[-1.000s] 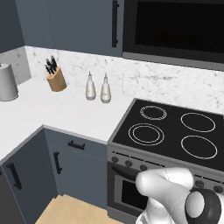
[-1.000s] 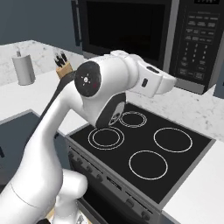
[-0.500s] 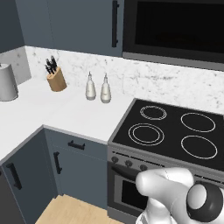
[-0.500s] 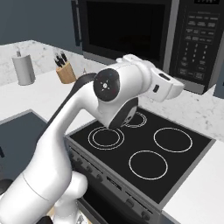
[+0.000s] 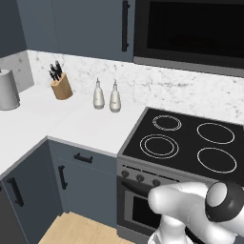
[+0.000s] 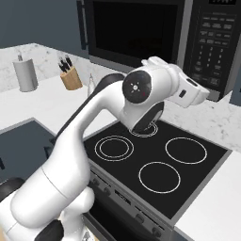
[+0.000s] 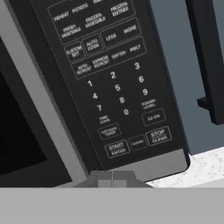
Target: Pick the potato from the sink and place it in the bowl. Then pick the bowl and place it in the microwave. Then close the microwave door and press the start button.
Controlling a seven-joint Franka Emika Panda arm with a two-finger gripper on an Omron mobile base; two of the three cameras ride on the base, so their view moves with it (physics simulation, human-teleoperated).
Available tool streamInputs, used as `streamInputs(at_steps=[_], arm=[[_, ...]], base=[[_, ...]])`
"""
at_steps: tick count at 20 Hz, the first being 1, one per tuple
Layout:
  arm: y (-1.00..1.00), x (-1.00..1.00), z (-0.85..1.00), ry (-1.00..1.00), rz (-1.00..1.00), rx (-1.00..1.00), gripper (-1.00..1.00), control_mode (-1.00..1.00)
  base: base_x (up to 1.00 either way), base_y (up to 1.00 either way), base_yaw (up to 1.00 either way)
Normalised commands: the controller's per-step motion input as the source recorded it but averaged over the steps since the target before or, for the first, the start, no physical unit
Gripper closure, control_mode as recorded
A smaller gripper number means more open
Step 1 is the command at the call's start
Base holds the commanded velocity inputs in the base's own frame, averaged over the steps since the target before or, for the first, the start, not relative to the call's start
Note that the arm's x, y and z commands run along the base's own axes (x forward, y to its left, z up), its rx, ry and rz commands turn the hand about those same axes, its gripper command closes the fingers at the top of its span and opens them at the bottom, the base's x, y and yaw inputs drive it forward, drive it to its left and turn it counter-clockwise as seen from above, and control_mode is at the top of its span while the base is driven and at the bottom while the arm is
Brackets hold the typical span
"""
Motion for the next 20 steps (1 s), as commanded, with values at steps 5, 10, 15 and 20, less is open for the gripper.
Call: streamInputs(at_steps=[5,10,15,20], arm=[[-0.23,0.16,-0.16,0.0,0.0,0.04,1.0,-1.0],[-0.05,0.25,-0.13,0.0,0.0,0.02,1.0,-1.0],[-0.05,0.23,-0.04,0.0,0.0,0.02,1.0,-1.0],[-0.13,0.21,-0.08,0.0,0.0,0.03,1.0,-1.0]], base=[[0.0,0.0,0.0],[0.0,0.0,0.0],[0.0,0.0,0.0],[0.0,0.0,0.0]])
